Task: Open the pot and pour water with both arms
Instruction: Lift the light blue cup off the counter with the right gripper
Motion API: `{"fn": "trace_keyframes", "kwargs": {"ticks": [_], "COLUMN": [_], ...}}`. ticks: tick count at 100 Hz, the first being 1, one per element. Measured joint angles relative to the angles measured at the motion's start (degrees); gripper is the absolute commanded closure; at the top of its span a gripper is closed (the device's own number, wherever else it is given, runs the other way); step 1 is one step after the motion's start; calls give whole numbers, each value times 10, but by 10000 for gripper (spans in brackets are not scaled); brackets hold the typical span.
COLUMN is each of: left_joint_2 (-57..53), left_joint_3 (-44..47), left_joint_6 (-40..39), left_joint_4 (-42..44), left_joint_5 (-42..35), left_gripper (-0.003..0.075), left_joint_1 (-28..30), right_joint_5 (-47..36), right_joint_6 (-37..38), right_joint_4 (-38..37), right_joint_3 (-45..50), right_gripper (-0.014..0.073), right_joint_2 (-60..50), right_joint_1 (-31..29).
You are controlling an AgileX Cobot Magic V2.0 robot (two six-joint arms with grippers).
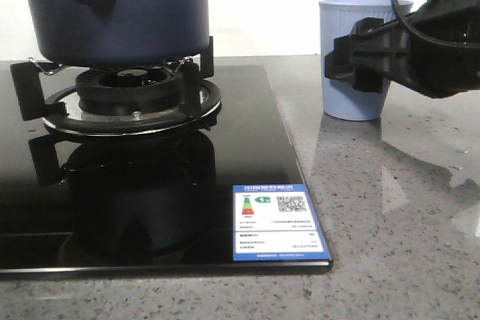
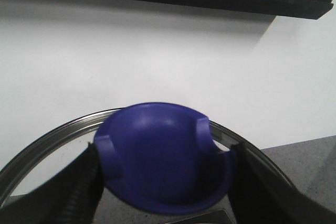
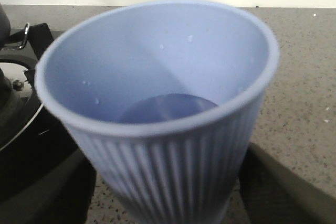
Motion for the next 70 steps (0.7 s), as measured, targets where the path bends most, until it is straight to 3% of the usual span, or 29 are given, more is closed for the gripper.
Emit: {"fn": "trace_keyframes", "kwargs": {"ticks": [53,70], "left_joint_2": [-22,-25], "left_joint_3": [0,0], "left_joint_6": [0,0], "left_joint_4": [-9,-9], "left_joint_5": [21,37], "left_gripper": [323,323], "left_joint_1": [80,107], "right_joint_5": [0,56], "right_joint_6": [0,0], "right_joint_4": [-2,-11], "right_joint_3": [0,-23], "right_gripper": [241,241], "right_joint_2": [0,-11], "right_joint_1": [0,0]}}
